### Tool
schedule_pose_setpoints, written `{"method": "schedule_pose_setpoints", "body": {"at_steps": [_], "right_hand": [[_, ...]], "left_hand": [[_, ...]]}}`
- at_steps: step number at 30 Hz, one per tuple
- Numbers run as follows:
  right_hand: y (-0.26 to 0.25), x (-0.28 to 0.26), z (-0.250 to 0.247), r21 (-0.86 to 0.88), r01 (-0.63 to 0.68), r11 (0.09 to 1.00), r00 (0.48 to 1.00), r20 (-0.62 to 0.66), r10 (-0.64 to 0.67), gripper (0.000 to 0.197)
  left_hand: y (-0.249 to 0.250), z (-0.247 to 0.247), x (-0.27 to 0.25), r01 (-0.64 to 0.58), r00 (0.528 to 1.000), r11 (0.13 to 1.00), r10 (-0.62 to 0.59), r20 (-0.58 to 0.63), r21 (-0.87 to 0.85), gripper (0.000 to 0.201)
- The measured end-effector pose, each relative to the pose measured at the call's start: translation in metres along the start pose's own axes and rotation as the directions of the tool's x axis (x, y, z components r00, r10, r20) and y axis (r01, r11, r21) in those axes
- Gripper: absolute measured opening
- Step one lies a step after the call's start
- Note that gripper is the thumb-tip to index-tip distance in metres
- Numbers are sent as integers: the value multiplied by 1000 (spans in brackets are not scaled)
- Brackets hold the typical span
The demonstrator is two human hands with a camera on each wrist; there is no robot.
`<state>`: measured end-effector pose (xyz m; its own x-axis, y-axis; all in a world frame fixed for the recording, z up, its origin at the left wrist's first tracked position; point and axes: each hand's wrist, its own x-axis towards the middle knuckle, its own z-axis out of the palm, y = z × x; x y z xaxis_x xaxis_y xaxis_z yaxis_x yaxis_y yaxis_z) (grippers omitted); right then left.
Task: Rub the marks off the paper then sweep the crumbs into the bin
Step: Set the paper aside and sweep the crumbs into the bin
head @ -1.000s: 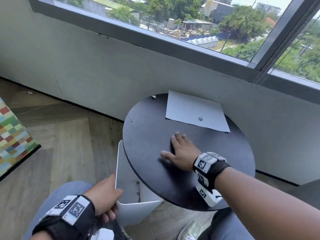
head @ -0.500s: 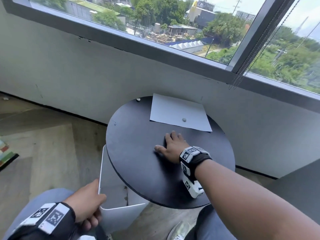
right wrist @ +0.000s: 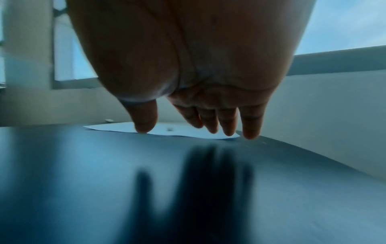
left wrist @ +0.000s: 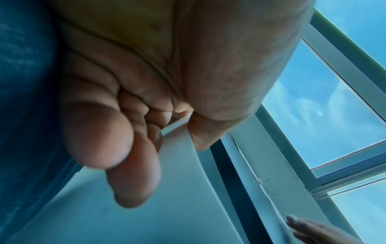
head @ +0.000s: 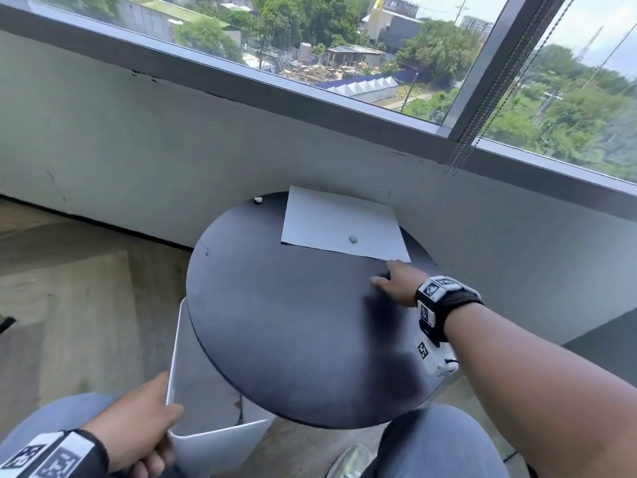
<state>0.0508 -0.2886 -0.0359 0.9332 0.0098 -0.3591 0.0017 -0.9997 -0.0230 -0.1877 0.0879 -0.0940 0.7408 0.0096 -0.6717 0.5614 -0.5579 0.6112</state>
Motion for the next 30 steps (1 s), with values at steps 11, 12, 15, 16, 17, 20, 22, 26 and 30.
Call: {"method": "schedule_pose_setpoints", "body": {"at_steps": [11, 12, 15, 16, 17, 20, 22, 26, 30], "right_hand": [[-34, -28, 4, 152, 399, 904, 915, -4, -403, 74], [-29, -16, 4, 114, 350, 930, 937, -24, -350, 69], [-28, 3, 11, 48, 221, 974, 975, 26, -223, 71], [-33, 1, 16, 23, 230, 973, 972, 40, -231, 79], [-40, -10, 21, -4, 279, 960, 959, 62, -278, 86], [-58, -59, 25, 14, 545, 838, 822, 184, -538, 88], [-52, -77, 22, 71, 608, 791, 773, 172, -610, 83], [16, -45, 4, 155, 222, 963, 975, -20, -221, 76], [72, -8, 17, 54, -78, 996, 997, 19, 77, 69]], "left_hand": [[5, -2, -3, -55, 998, 995, 58, -30, 84, 36], [2, -3, 0, -53, 997, 994, 57, -44, 99, 37], [-8, -7, 8, -48, 996, 993, 56, -73, 109, 39], [-11, -9, 11, -57, 995, 991, 67, -80, 120, 44], [-13, -9, 13, -69, 993, 990, 79, -86, 122, 50], [-11, -8, 14, -55, 995, 992, 63, -75, 113, 42], [-6, -7, 11, -56, 996, 991, 63, -60, 124, 38], [-4, -7, 7, -53, 997, 989, 61, -57, 140, 37], [-17, -10, 16, -35, 996, 991, 45, -75, 130, 50]]}}
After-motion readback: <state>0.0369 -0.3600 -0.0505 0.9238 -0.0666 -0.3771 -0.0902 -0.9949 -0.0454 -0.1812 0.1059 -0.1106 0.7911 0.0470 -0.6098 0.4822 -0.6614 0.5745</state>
